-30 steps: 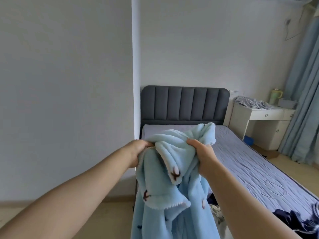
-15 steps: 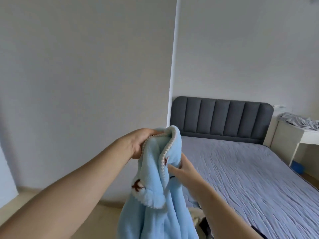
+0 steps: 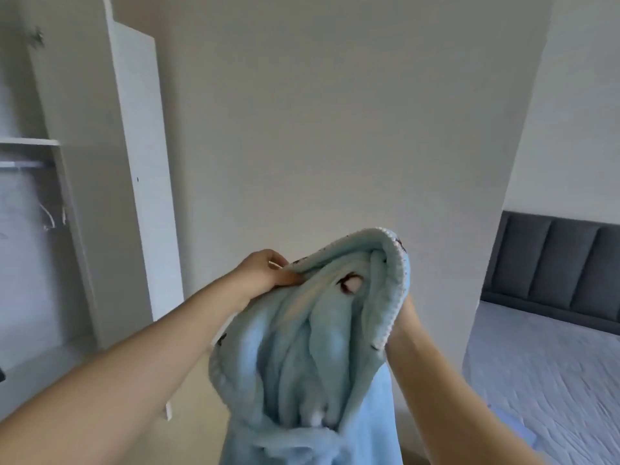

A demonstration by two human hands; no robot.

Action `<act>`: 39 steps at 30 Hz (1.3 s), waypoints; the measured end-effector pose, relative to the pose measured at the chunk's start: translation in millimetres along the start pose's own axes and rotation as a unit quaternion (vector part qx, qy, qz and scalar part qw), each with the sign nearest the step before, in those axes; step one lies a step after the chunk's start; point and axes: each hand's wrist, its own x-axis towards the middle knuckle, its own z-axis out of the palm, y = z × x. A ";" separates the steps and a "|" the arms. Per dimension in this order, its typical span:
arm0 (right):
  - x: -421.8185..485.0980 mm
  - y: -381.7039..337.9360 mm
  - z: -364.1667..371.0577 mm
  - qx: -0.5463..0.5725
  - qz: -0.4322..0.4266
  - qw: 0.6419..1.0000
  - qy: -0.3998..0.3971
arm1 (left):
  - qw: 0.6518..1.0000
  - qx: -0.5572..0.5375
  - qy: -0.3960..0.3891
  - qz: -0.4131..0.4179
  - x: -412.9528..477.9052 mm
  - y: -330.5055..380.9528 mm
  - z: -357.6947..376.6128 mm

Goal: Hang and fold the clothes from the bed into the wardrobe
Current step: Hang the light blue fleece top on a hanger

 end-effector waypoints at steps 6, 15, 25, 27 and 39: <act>-17.6 61.1 90.8 -0.019 0.172 0.984 0.043 | 0.978 0.044 -0.136 -0.151 -5.1 -88.9 -76.6; -31.0 166.1 173.2 0.129 0.102 0.955 -0.247 | 0.980 0.102 -0.065 -0.160 -12.3 -166.3 -182.1; -71.0 275.4 314.9 0.136 0.499 0.855 0.047 | 0.913 -0.178 0.330 -0.163 -7.4 -173.7 -336.8; -82.6 289.6 350.6 0.120 0.475 0.869 0.070 | 0.895 -0.201 0.373 -0.138 4.8 -172.0 -360.9; -44.6 417.1 488.7 0.164 0.616 0.683 -0.357 | 0.869 -0.137 0.472 -0.048 70.7 -194.8 -481.8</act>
